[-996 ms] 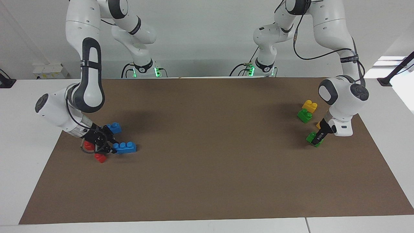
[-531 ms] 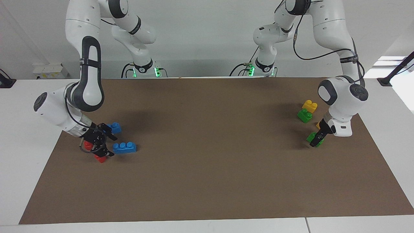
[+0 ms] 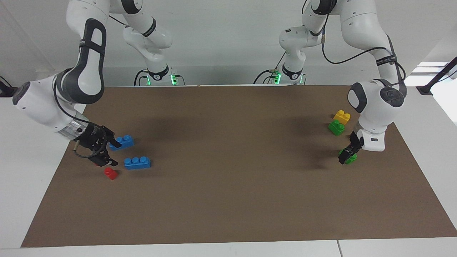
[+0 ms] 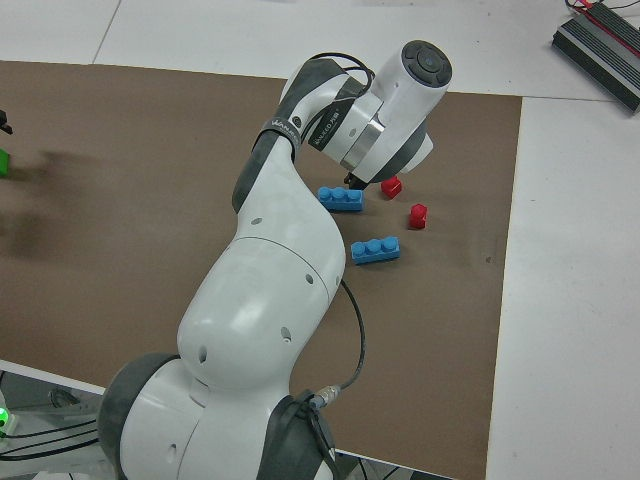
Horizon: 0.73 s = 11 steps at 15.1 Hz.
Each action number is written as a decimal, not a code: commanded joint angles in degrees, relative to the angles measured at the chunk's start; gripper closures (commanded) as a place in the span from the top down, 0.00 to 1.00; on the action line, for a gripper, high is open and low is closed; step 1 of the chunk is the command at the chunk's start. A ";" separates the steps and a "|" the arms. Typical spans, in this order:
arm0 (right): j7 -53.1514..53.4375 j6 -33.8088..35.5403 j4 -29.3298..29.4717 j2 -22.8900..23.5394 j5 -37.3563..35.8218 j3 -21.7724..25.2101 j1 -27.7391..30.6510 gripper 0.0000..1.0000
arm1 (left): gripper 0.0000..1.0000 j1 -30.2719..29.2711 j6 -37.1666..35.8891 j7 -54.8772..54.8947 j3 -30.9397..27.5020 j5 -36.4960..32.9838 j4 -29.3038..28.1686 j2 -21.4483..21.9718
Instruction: Remove green block with left arm and hold with right
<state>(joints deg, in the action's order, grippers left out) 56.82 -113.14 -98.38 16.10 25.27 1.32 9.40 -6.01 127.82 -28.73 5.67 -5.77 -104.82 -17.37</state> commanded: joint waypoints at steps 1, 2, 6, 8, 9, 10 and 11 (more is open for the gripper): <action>-3.62 4.13 2.48 -1.34 -2.15 -1.15 0.18 0.97 | 1.00 1.87 -4.49 5.42 -0.40 -2.74 2.94 0.94; -7.04 5.63 3.36 -1.95 -2.41 -1.23 0.10 0.97 | 1.00 1.96 -6.25 8.66 -0.40 -3.10 4.52 0.94; -15.32 8.45 3.81 -6.95 -10.56 -2.02 -1.74 0.99 | 1.00 2.84 -16.43 19.22 0.21 -2.93 11.99 0.94; -18.92 10.38 3.81 -9.67 -14.88 -2.11 -2.97 0.99 | 1.00 2.76 -21.01 20.38 1.88 -2.75 14.89 1.20; -20.68 11.17 3.81 -10.82 -15.85 -2.11 -3.94 0.99 | 1.00 2.76 -24.16 20.38 2.23 -2.66 16.47 1.64; -22.26 12.31 4.16 -11.87 -16.30 -2.11 -4.12 0.99 | 1.00 2.76 -27.24 20.47 2.50 -2.58 18.05 1.73; -23.93 14.06 4.60 -12.49 -16.56 -2.11 -4.12 1.00 | 1.00 2.76 -29.88 20.47 2.94 -2.49 19.81 1.73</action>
<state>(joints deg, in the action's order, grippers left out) 37.18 -101.75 -94.00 5.59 10.46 -0.66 5.15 -3.71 103.71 -9.52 8.42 -7.69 -88.55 -15.95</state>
